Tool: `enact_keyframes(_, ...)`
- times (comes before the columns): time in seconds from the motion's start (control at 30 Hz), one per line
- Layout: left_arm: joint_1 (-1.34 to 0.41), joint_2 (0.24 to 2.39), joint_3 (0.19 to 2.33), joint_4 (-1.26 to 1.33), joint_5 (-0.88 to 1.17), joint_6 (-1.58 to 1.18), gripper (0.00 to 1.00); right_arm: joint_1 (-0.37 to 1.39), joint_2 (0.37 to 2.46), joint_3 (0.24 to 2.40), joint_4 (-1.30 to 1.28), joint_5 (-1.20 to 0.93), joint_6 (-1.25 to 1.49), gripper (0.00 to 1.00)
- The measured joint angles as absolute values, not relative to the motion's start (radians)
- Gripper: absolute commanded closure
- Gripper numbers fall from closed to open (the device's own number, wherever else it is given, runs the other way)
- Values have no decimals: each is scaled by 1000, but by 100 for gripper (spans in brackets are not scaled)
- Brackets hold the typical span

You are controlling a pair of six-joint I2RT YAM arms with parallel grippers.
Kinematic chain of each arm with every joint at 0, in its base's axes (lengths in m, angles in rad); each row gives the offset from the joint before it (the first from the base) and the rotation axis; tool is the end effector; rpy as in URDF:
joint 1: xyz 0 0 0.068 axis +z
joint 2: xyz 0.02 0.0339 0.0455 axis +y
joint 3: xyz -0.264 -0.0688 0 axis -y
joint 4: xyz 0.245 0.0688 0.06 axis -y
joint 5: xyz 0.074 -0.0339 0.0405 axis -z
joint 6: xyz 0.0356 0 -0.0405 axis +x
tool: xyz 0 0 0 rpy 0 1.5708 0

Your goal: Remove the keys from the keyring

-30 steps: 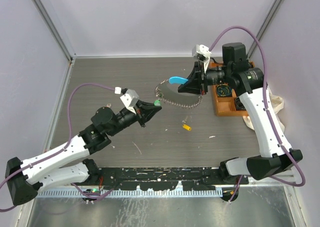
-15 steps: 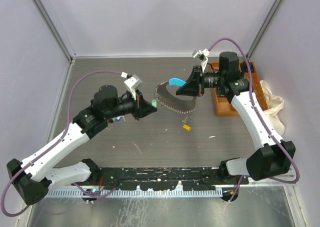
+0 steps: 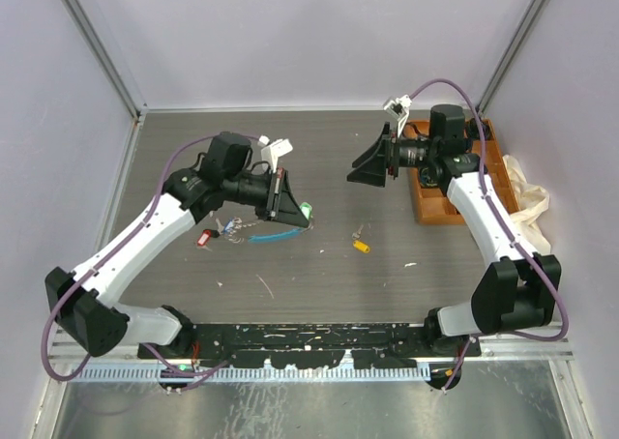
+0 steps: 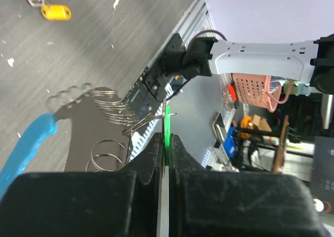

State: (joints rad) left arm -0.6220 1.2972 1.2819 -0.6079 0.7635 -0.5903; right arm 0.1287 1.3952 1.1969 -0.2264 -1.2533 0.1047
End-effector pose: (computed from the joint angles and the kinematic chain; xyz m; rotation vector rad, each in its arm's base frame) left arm 0.2096 -0.1805 0.3657 0.5232 2.3524 -1.4683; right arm 0.2966 0.0725 0.3489 -0.8332 1.7291 1.3811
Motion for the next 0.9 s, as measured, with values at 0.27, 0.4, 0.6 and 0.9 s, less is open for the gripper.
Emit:
enact_keyframes(0.27,-619,1380,1335,-781,808,-587,100,155,1322,1208,-370,-1245,-171,41)
enact_keyframes(0.4,-619,1398,1354,-829,807,-588,100,207,1242,1212,-473,-1288,-333,84)
enact_keyframes(0.6,-619,1422,1398,-826,815,-596,100,329,1222,1244,-683,-1291,-584,89)
enact_keyframes(0.9,-619,1423,1402,-809,845,-645,100,458,1264,1239,-707,-1227,-694,89)
